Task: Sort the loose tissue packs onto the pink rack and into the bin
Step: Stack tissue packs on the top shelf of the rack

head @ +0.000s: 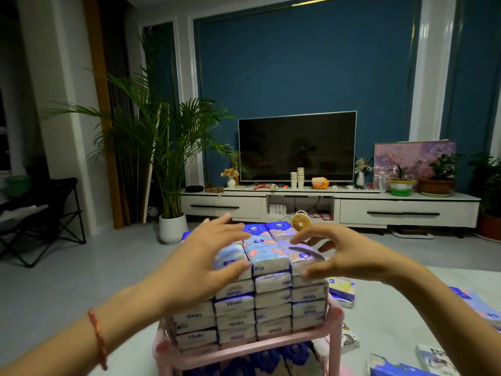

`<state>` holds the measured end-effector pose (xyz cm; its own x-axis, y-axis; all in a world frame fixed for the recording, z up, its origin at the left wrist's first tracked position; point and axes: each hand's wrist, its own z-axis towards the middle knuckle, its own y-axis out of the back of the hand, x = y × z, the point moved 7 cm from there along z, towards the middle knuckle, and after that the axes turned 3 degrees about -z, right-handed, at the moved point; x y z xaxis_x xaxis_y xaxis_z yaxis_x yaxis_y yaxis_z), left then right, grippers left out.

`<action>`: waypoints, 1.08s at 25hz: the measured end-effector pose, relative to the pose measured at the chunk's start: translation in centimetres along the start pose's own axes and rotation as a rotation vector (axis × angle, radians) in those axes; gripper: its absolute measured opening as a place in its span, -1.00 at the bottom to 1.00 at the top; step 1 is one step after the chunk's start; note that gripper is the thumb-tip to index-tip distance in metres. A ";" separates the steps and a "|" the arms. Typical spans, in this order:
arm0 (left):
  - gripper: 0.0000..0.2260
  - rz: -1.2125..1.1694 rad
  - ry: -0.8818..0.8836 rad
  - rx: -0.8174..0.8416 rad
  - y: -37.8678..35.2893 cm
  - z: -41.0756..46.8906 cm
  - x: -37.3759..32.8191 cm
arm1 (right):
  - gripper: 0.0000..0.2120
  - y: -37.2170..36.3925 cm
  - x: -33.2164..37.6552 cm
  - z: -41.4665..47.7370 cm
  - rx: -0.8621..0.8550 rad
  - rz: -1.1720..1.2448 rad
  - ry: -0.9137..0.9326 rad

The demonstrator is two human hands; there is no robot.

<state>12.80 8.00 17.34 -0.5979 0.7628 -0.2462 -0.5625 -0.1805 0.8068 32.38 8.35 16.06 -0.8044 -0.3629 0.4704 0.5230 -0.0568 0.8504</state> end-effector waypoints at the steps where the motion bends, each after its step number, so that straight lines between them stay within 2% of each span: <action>1: -0.28 0.055 -0.030 0.031 -1.0 0.1 -0.8 | -0.63 -0.1 0.1 0.0 0.003 -0.033 0.004; 3: -0.28 0.180 -0.066 0.053 -2.8 0.7 -2.0 | -0.64 -0.2 0.2 0.0 -0.018 -0.060 -0.003; 6: -0.40 0.278 -0.062 0.062 -4.2 1.4 -2.6 | -0.65 -0.3 0.2 0.2 -0.045 -0.080 -0.001; 9: -0.32 0.259 -0.106 0.012 -4.1 1.3 -2.8 | -0.66 -0.3 0.1 0.3 -0.054 -0.077 0.008; 12: -0.43 0.230 -0.094 -0.016 -3.9 1.3 -2.9 | -0.67 -0.3 0.3 0.4 -0.061 -0.084 0.012; 15: -0.37 0.197 -0.093 -0.028 -3.9 1.2 -3.3 | -0.67 -0.3 0.2 0.4 -0.036 -0.096 -0.003; 21: -0.42 0.037 0.097 -0.156 0.1 1.2 -0.4 | -0.57 0.0 -0.5 1.2 -0.220 0.282 -0.035; 24: -0.47 0.045 0.188 -0.137 1.3 1.0 1.9 | -0.42 -1.7 -1.1 2.3 -0.138 0.354 -0.074; 27: -0.57 0.008 0.220 -0.211 2.5 0.3 3.0 | -0.21 -2.5 -1.7 2.6 -0.096 0.392 -0.125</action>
<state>9.81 9.99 18.76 -0.6989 0.6125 -0.3694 -0.6501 -0.3284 0.6853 31.71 11.50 13.70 -0.5646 -0.2587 0.7838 0.8151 -0.0255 0.5787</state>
